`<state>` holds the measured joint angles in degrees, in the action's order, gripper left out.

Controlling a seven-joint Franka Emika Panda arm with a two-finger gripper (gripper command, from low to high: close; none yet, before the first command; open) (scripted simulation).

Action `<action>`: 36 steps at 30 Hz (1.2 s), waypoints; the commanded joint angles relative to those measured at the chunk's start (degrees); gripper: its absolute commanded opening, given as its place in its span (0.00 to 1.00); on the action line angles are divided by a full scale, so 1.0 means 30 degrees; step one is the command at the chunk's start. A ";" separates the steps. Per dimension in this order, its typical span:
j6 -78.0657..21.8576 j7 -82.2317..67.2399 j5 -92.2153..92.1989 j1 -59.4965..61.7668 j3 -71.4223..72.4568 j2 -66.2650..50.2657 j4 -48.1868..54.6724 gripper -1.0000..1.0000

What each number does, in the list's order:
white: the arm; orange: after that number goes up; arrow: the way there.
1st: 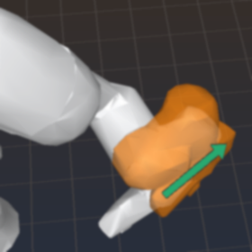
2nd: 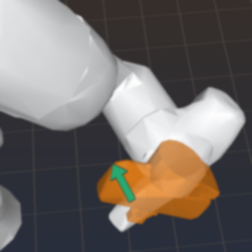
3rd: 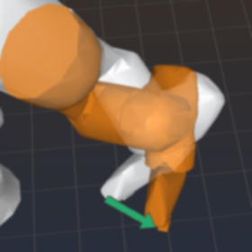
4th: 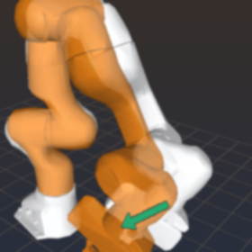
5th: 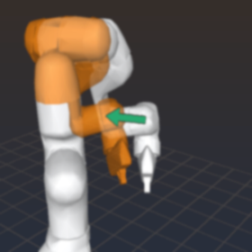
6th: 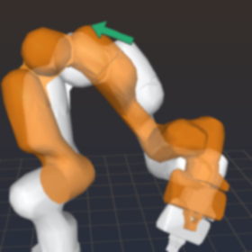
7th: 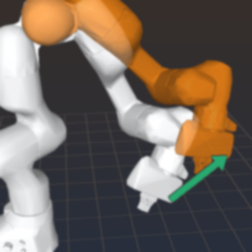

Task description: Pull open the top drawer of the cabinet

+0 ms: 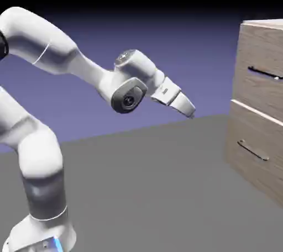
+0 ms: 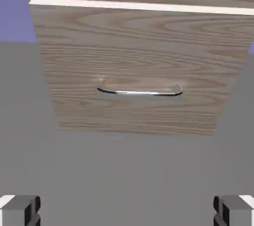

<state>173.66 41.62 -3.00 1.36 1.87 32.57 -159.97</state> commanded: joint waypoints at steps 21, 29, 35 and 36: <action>-0.2025 -0.4873 -1.7443 1.1896 1.0883 -0.0495 0.6012 0.50; -0.2796 -0.6729 -2.4088 1.6428 1.5029 -0.0684 0.8302 0.50; -0.3374 -0.8121 -2.9072 1.9827 1.8139 -0.0825 1.0020 0.50; -0.3471 -0.8353 -2.9902 2.0393 1.8657 -0.0849 1.0306 0.50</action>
<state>163.25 16.56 -92.71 62.54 57.84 30.03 -129.05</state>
